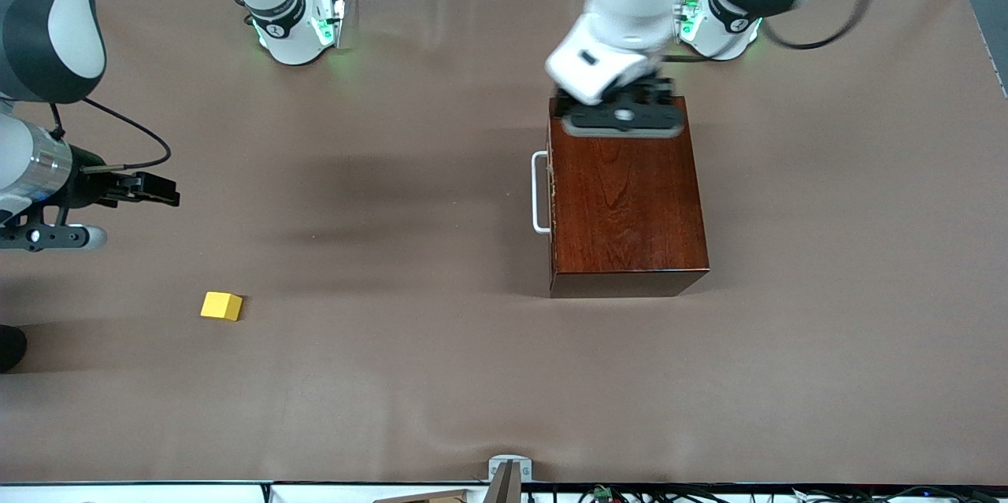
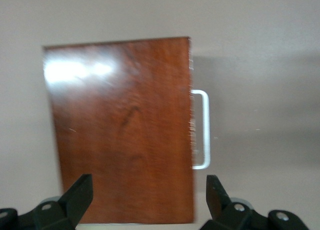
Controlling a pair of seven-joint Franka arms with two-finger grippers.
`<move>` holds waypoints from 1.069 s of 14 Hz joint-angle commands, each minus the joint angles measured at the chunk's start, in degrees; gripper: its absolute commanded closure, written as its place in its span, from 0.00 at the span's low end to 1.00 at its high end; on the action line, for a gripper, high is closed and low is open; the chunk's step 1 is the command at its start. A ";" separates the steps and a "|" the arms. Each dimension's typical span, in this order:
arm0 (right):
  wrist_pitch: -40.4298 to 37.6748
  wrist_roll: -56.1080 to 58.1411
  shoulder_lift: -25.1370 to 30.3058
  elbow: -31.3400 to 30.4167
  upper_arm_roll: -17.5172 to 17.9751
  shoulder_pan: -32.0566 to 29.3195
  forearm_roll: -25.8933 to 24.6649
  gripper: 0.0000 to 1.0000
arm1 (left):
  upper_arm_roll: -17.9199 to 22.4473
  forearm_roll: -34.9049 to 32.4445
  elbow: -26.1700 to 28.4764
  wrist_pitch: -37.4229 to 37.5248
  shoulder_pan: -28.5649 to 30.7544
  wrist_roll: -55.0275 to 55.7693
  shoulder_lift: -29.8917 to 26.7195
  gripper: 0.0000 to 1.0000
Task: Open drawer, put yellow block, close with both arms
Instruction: 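Move the left gripper to the drawer handle while the right gripper reaches the cube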
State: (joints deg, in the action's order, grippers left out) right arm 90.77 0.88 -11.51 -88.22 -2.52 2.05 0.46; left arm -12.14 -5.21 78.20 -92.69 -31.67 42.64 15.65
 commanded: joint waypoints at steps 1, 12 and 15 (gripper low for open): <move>0.46 0.26 -1.84 1.56 -0.03 0.32 0.42 0.00 | 0.80 -1.03 -5.33 0.50 -4.35 8.21 6.49 0.00; 9.33 0.17 -8.35 0.59 -0.21 -0.82 0.33 0.00 | 4.84 -7.44 -7.89 -4.51 -16.67 15.10 20.73 0.00; 17.30 0.17 -8.79 -3.61 -0.38 -0.91 0.06 0.00 | 4.93 -8.67 -7.89 -7.32 -17.55 14.93 22.67 0.00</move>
State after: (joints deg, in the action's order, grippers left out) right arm 103.63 0.87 -20.35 -89.04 -3.19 1.76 0.48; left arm -7.97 -12.18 72.39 -99.10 -48.31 58.54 36.74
